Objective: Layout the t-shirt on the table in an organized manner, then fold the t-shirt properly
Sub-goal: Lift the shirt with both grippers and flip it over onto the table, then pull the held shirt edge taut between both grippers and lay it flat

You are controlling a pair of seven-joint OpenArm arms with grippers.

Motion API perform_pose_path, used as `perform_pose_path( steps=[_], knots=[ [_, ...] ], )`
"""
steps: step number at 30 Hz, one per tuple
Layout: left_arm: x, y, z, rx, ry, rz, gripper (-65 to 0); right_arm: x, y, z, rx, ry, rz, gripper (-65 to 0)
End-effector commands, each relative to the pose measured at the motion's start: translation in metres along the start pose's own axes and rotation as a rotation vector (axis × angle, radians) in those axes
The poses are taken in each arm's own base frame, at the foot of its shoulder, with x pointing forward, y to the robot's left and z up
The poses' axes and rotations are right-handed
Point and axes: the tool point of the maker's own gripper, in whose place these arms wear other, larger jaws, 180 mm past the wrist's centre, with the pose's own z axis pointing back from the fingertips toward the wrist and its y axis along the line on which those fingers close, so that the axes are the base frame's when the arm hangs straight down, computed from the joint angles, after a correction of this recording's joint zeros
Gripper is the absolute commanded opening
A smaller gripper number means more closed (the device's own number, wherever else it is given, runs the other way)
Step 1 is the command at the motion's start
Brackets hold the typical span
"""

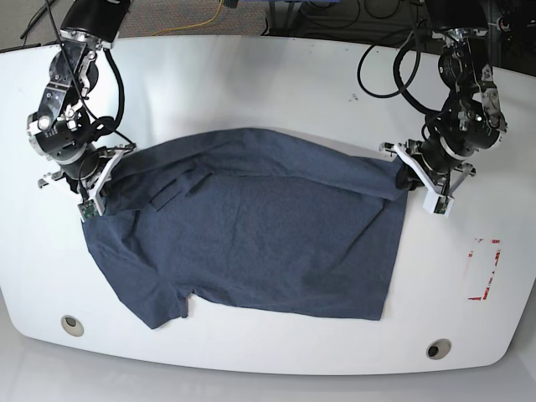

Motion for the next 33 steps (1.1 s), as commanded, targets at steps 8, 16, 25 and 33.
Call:
perform_pose_path(
  steps=[8, 16, 25, 33],
  knots=[
    [-0.026, -0.001, 0.007, -0.003, 0.041, 0.0, -65.0, -0.025, 0.012, 0.004, 0.019, 0.037, 0.001, -57.8],
    [-0.046, 0.011, 0.015, 0.023, 0.103, -0.032, -65.0, -0.049, 0.021, 0.006, 0.039, 0.092, 0.006, -40.6],
    [-0.052, 0.029, 0.024, 0.061, 0.138, -0.083, -65.0, -0.068, 0.025, 0.009, 0.048, 0.139, 0.014, -34.8],
    [-0.051, 0.036, 0.026, 0.075, 0.146, -0.102, -65.0, -0.069, 0.017, 0.012, 0.033, 0.145, 0.031, -34.8]
  ],
)
